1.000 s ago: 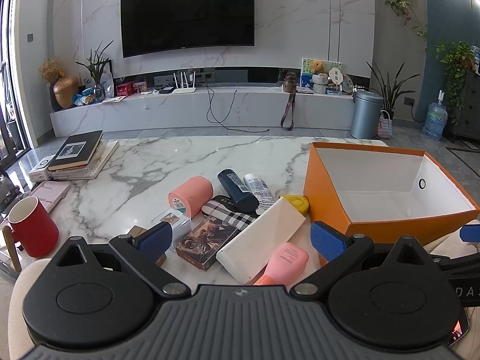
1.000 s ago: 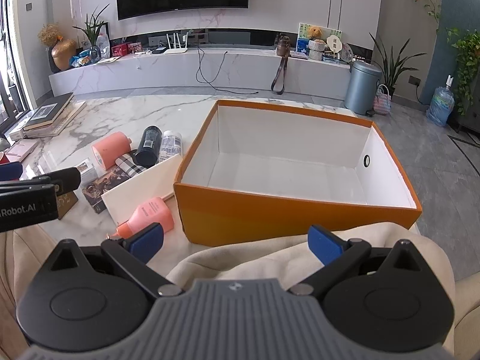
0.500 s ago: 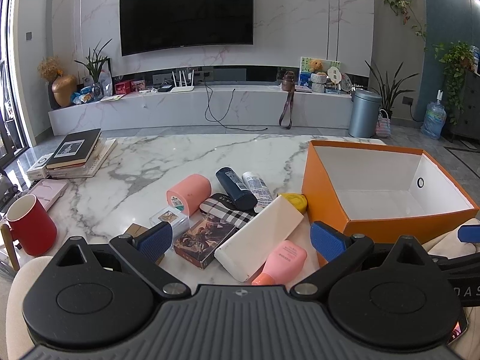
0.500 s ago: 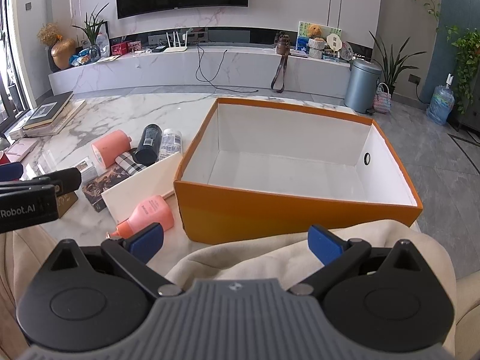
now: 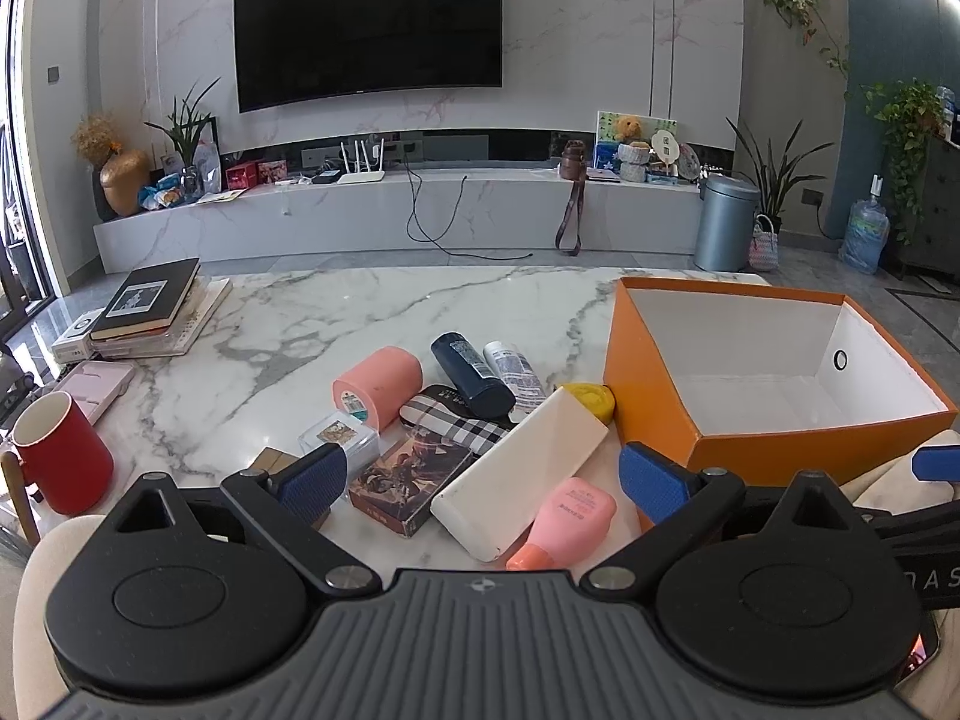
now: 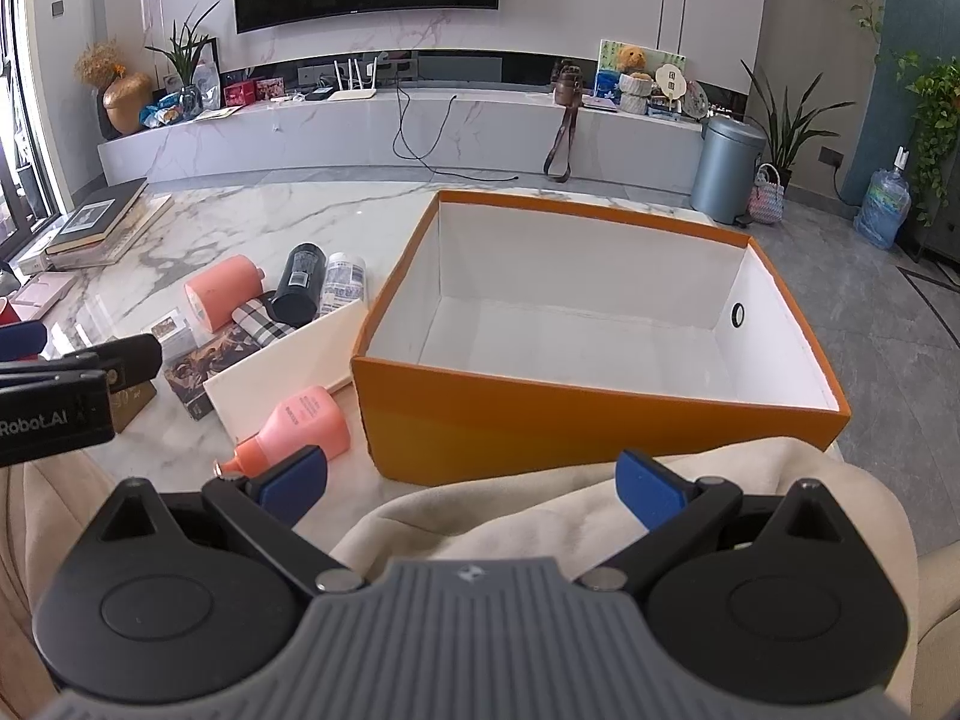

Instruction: Organize rigid objects

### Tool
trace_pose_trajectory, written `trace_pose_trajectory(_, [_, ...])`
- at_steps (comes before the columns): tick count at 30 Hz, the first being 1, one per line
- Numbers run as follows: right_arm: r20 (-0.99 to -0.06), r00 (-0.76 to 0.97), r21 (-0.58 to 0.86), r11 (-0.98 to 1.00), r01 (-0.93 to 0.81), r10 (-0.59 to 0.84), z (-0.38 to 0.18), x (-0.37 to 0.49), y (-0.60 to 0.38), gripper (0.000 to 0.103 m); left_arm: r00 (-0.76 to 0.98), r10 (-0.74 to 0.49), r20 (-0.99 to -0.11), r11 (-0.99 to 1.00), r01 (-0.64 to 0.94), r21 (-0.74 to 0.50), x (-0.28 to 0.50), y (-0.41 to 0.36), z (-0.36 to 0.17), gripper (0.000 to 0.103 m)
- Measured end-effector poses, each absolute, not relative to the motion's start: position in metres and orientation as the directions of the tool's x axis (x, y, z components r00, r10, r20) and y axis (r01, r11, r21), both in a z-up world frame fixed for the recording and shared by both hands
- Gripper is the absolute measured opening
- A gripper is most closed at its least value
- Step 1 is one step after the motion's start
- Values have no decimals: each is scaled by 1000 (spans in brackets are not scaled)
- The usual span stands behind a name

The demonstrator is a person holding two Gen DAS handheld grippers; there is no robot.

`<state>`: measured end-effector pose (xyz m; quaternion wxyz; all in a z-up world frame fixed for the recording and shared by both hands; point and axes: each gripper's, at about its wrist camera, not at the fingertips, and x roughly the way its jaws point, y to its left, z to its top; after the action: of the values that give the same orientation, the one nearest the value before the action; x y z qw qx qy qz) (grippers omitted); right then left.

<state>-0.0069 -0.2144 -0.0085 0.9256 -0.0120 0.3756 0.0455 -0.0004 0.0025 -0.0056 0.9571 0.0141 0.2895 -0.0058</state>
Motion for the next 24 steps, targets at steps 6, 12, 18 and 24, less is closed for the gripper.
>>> trace_pose_trajectory(6, [-698, 709, 28, 994, -104, 94, -9, 1, -215, 101, 837, 2, -547, 1000, 12, 22, 2, 7, -10, 103])
trace_pose_trajectory(12, [-702, 699, 26, 985, -172, 140, -8, 11, -209, 91, 819, -55, -572, 997, 78, 16, 13, 8, -4, 100])
trace_pose_trajectory(18, [-719, 668, 5, 962, -271, 192, -8, 27, -192, 77, 782, -101, -615, 990, 138, 14, 29, 15, -8, 80])
trace_pose_trajectory(24, [-741, 613, 45, 932, -359, 272, -9, 50, -168, 60, 726, -103, -680, 994, 104, -40, 54, 45, -10, 62])
